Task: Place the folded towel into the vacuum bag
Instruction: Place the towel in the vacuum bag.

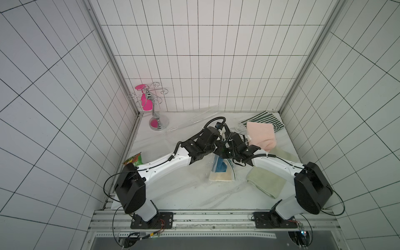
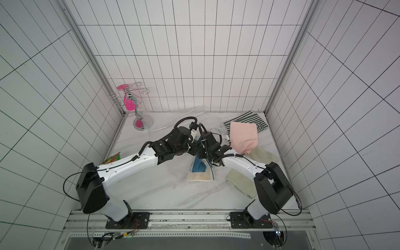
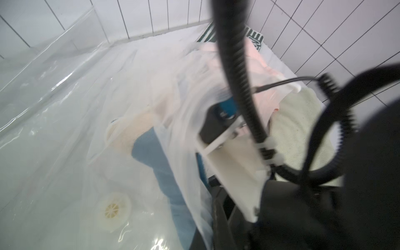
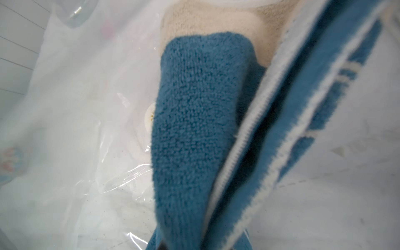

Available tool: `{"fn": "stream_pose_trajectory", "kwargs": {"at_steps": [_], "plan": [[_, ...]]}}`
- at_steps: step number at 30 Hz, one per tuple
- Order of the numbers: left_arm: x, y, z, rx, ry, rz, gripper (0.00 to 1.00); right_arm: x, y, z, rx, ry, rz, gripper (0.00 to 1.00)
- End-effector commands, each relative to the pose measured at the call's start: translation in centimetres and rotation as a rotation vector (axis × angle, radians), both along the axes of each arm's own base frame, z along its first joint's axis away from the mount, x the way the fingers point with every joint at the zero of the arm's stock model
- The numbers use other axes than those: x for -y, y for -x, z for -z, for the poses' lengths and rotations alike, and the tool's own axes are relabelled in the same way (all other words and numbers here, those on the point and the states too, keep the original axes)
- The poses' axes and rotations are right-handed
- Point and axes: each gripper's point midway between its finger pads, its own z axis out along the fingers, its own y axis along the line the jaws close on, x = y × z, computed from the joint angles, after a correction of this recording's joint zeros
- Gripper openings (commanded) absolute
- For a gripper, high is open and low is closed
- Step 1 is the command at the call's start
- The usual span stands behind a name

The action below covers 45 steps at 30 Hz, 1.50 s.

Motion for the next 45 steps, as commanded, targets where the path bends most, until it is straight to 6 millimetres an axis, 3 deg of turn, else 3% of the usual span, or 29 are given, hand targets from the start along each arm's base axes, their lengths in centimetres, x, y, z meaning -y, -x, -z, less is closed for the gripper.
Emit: {"fn": "stream_pose_trajectory", "kwargs": {"at_steps": [1,6,10,12,17,22,33,38,45], "plan": [[2.4,1.2,-3.9,0.07,0.122,0.097,0.0,-1.6,-1.3,1.5,-0.018,-0.022,-0.015,0.14],[0.5,0.1,-4.1,0.055,0.113,0.06,0.0,-0.8,-2.6,-0.4,0.061,-0.023,0.046,0.18],[-0.6,-0.9,-4.8,0.054,0.102,0.047,0.0,-0.5,-1.9,2.9,-0.056,0.056,0.049,0.25],[-1.1,-1.4,-5.0,0.053,0.098,0.038,0.0,-0.5,-1.5,3.5,-0.077,0.047,0.044,0.37],[-1.7,-1.7,-4.9,0.036,0.083,0.037,0.0,-0.2,-0.8,1.4,-0.053,0.032,0.027,0.61],[-1.9,-2.0,-4.3,0.029,0.06,0.029,0.0,-0.1,0.9,0.7,-0.115,0.05,-0.029,0.85],[-3.9,-2.1,-2.4,0.005,0.02,-0.015,0.0,0.9,5.5,-0.7,-0.1,0.043,-0.013,0.9],[-4.2,-1.6,-2.4,-0.008,0.049,-0.013,0.0,1.3,6.7,1.9,-0.076,0.105,0.06,0.9],[-4.3,-1.5,-2.1,-0.022,0.065,-0.016,0.0,0.2,7.8,5.3,-0.111,0.114,0.103,0.91]]}}
